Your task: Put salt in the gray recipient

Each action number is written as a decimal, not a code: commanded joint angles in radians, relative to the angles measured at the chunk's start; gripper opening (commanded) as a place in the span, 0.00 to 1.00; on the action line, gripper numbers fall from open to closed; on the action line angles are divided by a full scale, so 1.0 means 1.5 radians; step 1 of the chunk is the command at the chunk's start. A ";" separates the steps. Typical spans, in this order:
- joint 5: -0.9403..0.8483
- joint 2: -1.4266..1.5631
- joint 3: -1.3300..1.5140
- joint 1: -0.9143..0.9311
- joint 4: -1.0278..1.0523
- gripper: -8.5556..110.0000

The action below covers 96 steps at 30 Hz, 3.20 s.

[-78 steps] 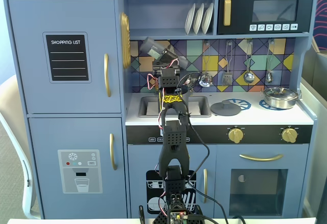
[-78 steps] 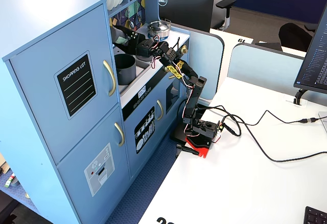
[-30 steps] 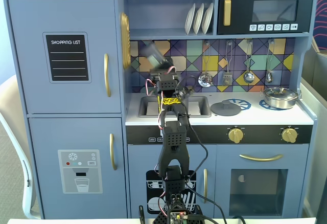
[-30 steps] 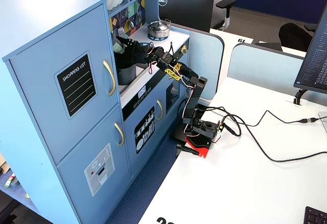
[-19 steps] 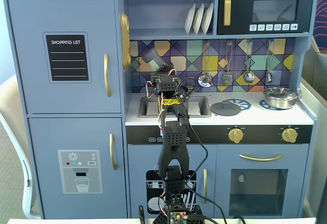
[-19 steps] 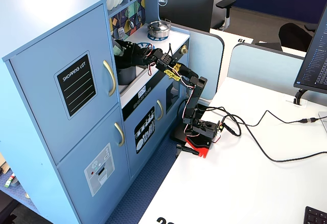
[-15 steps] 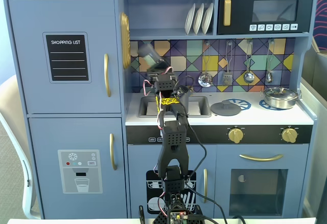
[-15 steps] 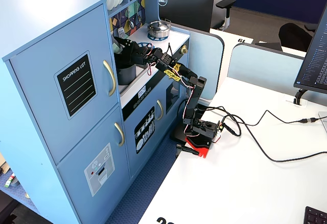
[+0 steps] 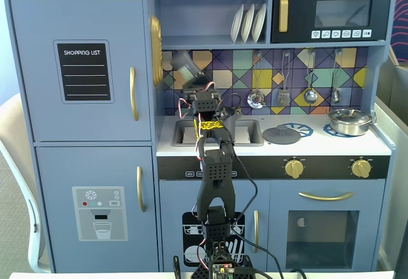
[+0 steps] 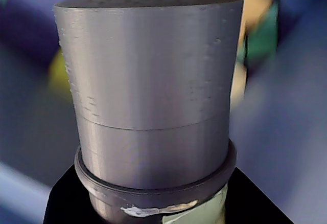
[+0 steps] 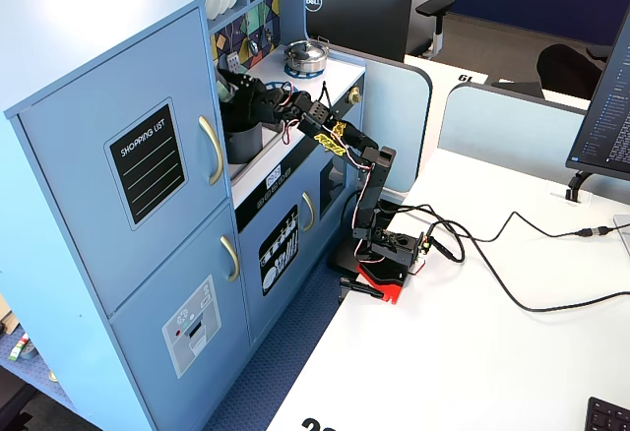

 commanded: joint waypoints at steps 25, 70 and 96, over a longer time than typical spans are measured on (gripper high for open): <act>-0.255 0.015 -0.109 0.002 -0.013 0.07; -1.655 0.034 0.187 0.592 -0.315 0.07; -1.670 -0.112 0.187 0.640 -0.425 0.07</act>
